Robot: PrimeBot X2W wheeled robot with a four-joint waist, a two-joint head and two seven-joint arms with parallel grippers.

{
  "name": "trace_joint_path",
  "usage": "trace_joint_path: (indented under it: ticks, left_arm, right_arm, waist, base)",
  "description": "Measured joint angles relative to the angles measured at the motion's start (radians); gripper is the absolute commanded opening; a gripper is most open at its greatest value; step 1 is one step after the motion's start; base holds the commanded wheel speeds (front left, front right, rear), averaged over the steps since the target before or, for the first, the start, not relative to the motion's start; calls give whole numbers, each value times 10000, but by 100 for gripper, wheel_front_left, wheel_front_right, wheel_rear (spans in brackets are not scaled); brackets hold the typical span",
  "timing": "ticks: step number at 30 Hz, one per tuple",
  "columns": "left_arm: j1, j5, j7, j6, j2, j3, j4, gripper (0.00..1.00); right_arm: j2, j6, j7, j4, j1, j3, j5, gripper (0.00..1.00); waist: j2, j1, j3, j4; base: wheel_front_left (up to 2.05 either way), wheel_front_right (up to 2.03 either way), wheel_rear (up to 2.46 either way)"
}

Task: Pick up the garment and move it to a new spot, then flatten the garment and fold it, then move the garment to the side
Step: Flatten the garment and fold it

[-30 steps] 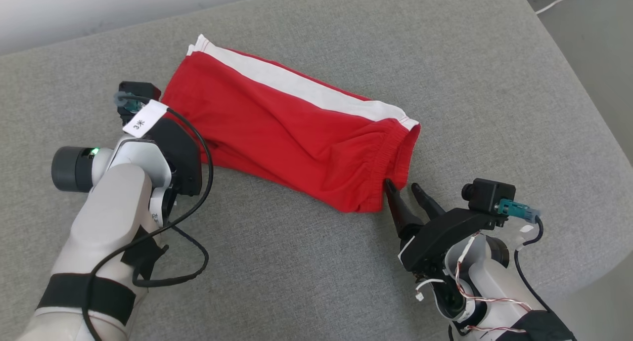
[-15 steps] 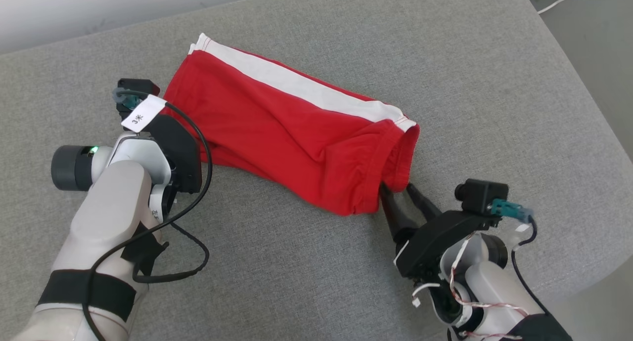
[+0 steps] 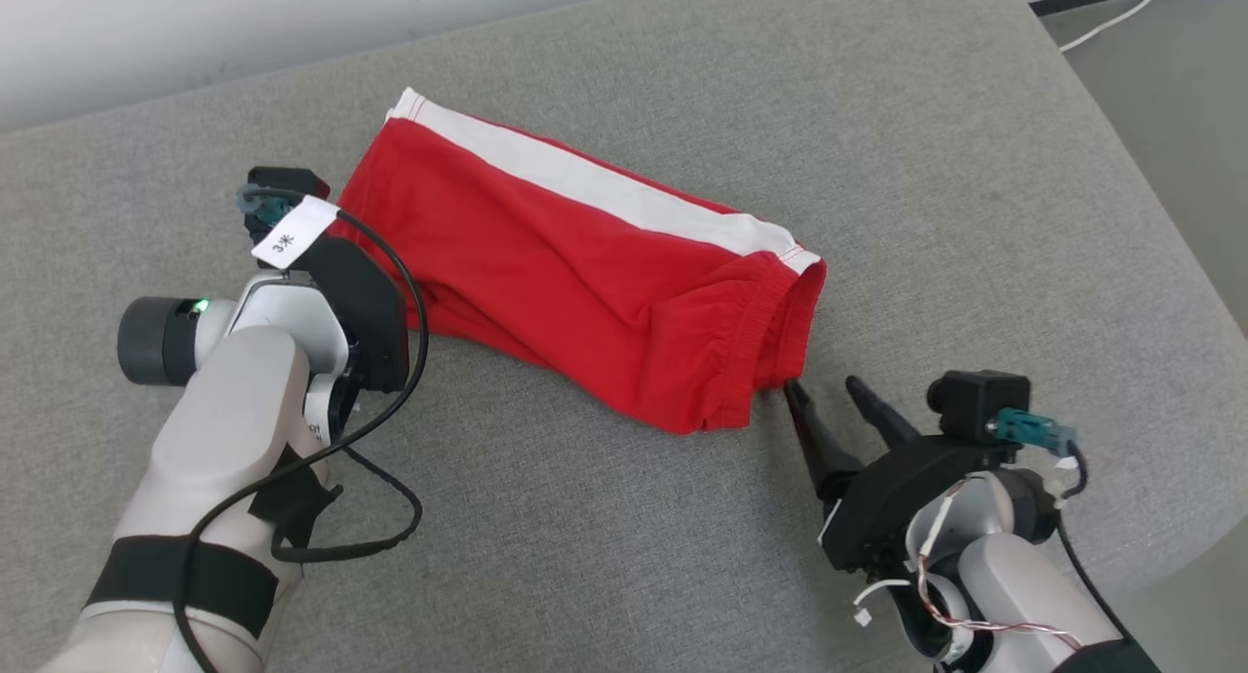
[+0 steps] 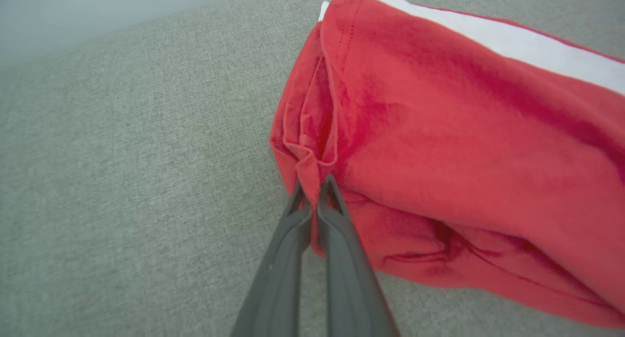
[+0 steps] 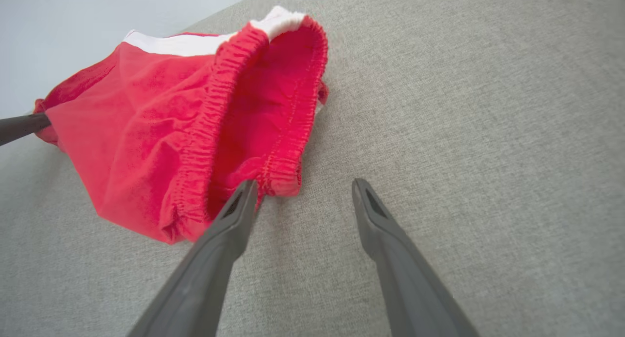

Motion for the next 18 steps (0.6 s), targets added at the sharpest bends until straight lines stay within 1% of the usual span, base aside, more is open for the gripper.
trace_joint_path:
  ticks: [3,5,8,18]
  left_arm:
    - [27,-35,-10,0,-4,6,123,0]
    - [34,-38,-15,-6,-19,4,148,0]
    - [36,-42,-15,-6,-35,4,167,0]
    - [-4,-56,-13,2,-104,-27,128,0]
  right_arm:
    - [-63,0,100,-414,171,-151,-29,100]
    - [-61,0,337,-932,384,-35,-23,100]
    - [31,0,612,-1279,520,165,-33,100]
    - [316,0,974,-1302,412,-125,-945,100]
  waist:
    - [0,0,-128,-22]
    - [0,-1,-242,-44]
    - [0,0,-299,-34]
    - [0,0,-4,93]
  base:
    - [0,0,0]
    - [0,0,0]
    - [0,0,0]
    - [0,0,0]
